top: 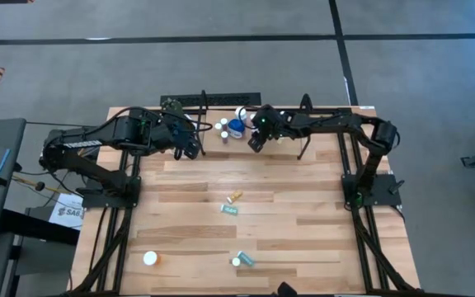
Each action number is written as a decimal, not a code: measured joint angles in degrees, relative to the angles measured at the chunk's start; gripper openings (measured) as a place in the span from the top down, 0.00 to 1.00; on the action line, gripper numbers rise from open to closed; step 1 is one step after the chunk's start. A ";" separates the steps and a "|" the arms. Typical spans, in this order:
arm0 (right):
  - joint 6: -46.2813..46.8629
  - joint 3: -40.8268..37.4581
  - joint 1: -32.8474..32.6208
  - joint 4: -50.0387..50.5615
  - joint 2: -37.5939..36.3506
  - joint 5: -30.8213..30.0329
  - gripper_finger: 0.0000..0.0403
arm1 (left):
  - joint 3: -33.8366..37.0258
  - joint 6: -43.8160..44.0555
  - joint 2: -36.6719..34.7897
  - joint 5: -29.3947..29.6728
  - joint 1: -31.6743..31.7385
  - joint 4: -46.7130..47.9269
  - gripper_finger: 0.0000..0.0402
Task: Pick and place medicine bottles onto shelf by color
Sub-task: Put the small blue pill bottle on the shelf, then put the yellow pill bottle on the shelf
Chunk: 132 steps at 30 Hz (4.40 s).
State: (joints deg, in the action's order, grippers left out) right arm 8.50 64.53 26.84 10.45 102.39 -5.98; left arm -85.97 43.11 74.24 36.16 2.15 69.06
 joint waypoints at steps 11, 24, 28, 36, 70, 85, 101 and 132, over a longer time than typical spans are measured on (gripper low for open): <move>-3.29 12.98 1.06 17.01 0.00 0.02 0.42 | 0.00 2.56 0.00 -1.05 -0.02 -0.01 0.41; -9.86 29.48 -1.90 38.61 -0.02 8.62 0.45 | 0.00 4.18 0.00 -2.07 -0.02 0.00 0.41; -13.15 29.97 -4.44 41.55 -0.02 15.81 0.48 | 0.00 4.60 0.00 -4.10 -0.17 0.00 0.41; -9.57 29.97 -13.26 41.49 -0.02 17.77 0.53 | 0.00 3.21 0.00 -10.93 -5.10 2.29 0.41; 13.63 29.81 -47.60 15.88 14.27 26.30 0.49 | -0.04 40.52 3.41 0.13 -46.03 10.97 0.41; -12.43 30.01 -51.28 15.55 13.84 19.40 0.34 | -0.04 55.03 6.45 -2.52 -46.03 10.97 0.41; -11.39 30.03 -51.23 10.98 18.68 18.04 0.34 | -0.02 56.50 6.42 -2.65 -46.01 10.91 0.41; -7.01 30.01 -51.73 12.53 23.58 17.81 0.45 | 0.00 55.45 6.38 -2.34 -46.01 11.23 0.41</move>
State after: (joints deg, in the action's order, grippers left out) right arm 1.50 94.54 -24.88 22.98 125.97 11.84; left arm -85.97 98.56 80.62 33.82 -43.86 80.29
